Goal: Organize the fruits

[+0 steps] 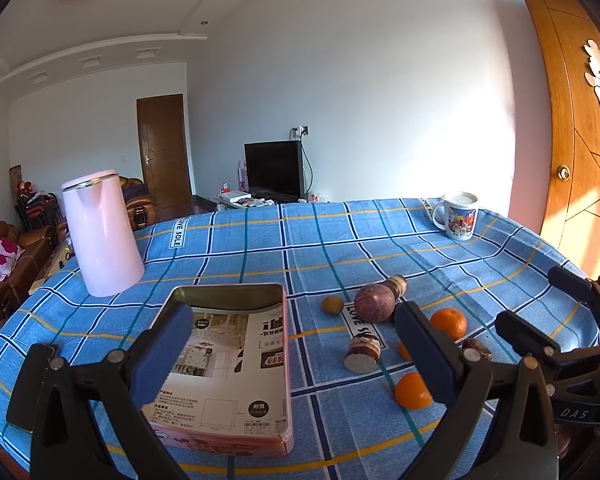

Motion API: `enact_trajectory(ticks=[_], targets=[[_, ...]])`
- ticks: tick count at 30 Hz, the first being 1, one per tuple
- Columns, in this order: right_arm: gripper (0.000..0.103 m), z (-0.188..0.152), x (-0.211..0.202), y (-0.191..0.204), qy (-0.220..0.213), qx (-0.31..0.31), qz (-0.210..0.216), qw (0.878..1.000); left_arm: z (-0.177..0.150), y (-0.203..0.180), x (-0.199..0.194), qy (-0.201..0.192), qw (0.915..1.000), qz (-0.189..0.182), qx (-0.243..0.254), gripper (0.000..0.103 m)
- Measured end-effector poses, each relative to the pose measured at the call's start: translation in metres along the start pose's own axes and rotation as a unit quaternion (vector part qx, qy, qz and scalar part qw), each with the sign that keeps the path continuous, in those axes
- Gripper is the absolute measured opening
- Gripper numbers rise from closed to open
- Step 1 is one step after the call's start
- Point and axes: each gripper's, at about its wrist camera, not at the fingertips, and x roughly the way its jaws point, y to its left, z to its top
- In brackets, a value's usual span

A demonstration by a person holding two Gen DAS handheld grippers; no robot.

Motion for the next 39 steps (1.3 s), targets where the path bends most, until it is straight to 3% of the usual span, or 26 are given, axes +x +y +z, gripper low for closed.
enact_trajectory(ticks=[28,32,39], targets=[[0.102,-0.007,0.004,-0.002,0.012,-0.002,-0.003,1.000,-0.007,-0.001,0.005,0.008,1.0000,-0.002,-0.005,0.103],[0.102,-0.017,0.002,-0.010,0.012,-0.003,-0.016,1.000,-0.015,-0.008,0.010,0.019,0.9995,-0.022,-0.008,0.103],[0.101,-0.055,0.004,-0.023,0.040,-0.017,-0.033,0.999,-0.041,-0.045,0.024,0.048,0.9959,-0.071,0.031,0.103]])
